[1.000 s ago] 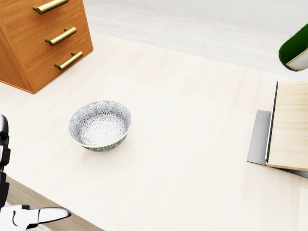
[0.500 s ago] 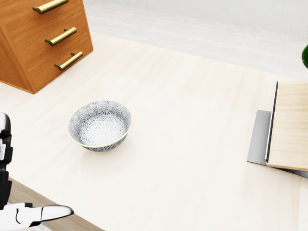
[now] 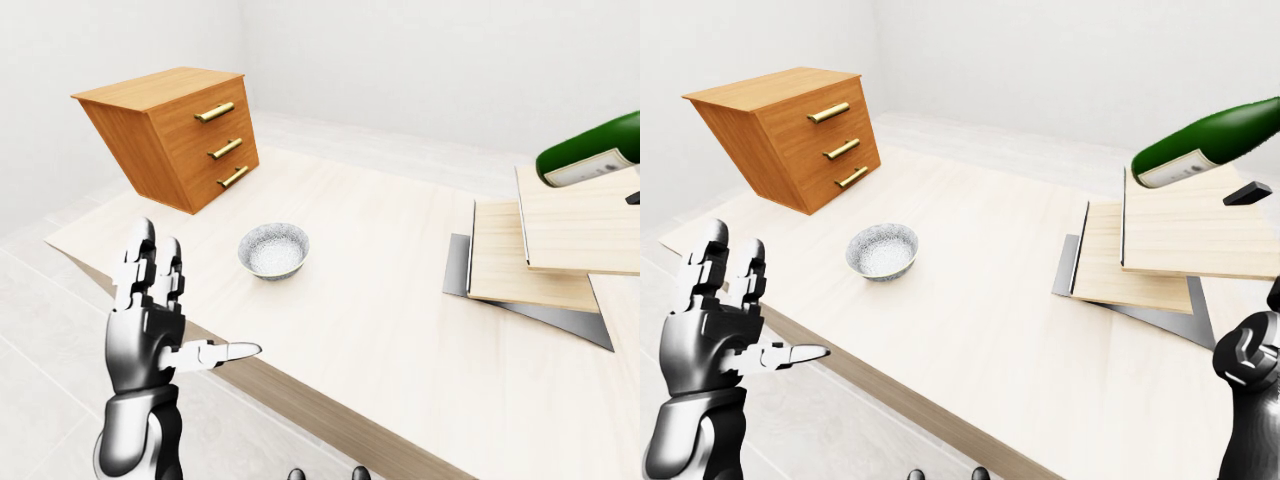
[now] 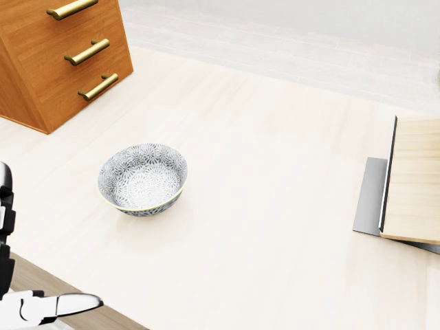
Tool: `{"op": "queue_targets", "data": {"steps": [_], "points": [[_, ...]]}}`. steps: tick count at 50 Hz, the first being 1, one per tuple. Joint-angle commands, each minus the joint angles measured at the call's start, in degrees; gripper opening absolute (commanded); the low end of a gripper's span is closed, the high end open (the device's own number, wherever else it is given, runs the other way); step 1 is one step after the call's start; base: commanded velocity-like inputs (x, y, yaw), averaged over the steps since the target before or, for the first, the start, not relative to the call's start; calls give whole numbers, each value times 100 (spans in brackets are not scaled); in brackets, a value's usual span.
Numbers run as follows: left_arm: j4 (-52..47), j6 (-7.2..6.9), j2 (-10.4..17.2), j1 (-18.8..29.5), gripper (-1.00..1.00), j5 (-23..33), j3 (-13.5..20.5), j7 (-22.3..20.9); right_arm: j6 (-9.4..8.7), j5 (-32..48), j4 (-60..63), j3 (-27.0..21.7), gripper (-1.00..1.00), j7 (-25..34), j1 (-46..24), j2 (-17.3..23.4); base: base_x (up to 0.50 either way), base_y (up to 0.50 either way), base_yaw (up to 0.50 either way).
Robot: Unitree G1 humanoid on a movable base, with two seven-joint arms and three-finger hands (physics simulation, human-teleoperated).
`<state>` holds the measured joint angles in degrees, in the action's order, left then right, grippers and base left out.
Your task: Put the wine bottle on the wine rack.
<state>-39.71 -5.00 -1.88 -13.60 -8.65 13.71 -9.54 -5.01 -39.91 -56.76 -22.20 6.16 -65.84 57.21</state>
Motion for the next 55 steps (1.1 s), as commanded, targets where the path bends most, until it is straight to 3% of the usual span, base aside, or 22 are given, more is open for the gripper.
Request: {"op": "queue_targets", "data": {"steps": [1,18,33,43,55], "points": [[-13,0,-6,-28,100,-13,3,10,1,-575,159,-242,-100,-148,228,176,0,0,0],[-140,0,10,81,100,16,-108,91,1,-1291,141,-270,-100,-389,552,220,0,0,0],[-111,0,22,10,100,8,-98,68,1,-1580,166,-265,-100,-258,1082,141,0,0,0],[-133,0,20,-9,100,-22,-38,43,1,-1997,683,-412,-100,-701,1381,35,0,0,0],[-216,0,6,-40,100,-34,8,17,1,-2059,673,-205,-100,-651,1426,-55,0,0,0]]}}
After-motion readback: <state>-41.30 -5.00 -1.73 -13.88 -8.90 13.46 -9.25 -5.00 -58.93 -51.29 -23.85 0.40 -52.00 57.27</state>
